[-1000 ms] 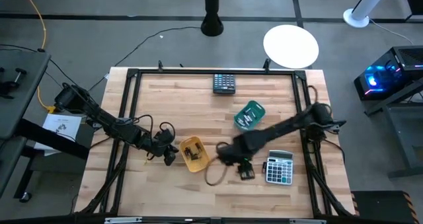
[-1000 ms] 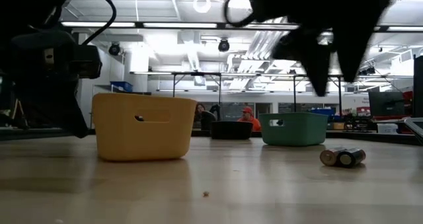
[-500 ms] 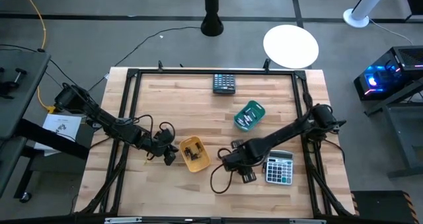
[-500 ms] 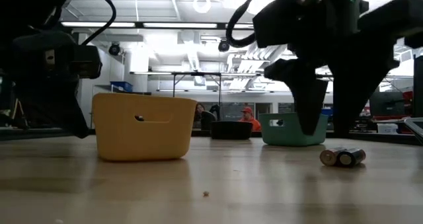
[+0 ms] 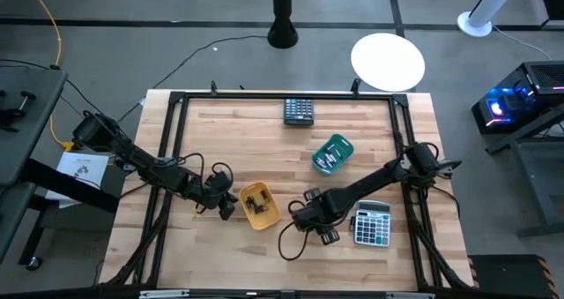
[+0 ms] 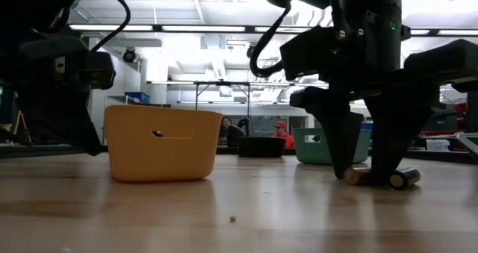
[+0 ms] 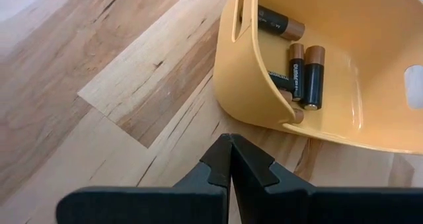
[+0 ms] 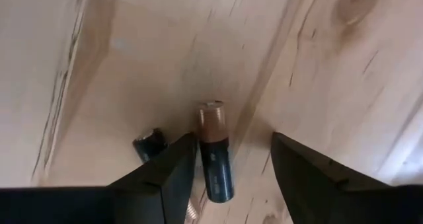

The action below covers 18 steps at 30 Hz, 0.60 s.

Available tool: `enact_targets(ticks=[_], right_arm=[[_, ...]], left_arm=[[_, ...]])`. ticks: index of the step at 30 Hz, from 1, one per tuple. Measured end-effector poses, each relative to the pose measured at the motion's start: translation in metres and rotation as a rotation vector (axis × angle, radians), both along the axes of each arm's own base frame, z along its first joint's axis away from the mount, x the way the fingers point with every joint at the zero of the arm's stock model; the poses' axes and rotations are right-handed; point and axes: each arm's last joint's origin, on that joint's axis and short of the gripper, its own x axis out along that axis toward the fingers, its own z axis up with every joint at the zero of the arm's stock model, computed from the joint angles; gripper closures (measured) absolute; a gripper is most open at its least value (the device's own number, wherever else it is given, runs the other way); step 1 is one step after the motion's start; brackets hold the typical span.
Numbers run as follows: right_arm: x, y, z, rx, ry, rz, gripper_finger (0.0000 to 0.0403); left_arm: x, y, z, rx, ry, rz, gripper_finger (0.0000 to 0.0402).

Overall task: Sort batteries
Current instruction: Put the black battery into the yellow bin

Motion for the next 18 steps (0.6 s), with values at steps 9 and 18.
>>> enact_targets(ticks=[9, 18], right_arm=[[0.006, -0.009, -0.004, 0.013, 0.019, -0.058, 0.0371], [0.035, -0.057, 0.06, -0.058, -0.186, -0.233, 0.038]], left_arm=[[0.0, 0.0, 0.0, 0.006, -0.003, 0.005, 0.0402], [-0.001, 0.001, -0.001, 0.024, 0.011, -0.007, 0.0402]])
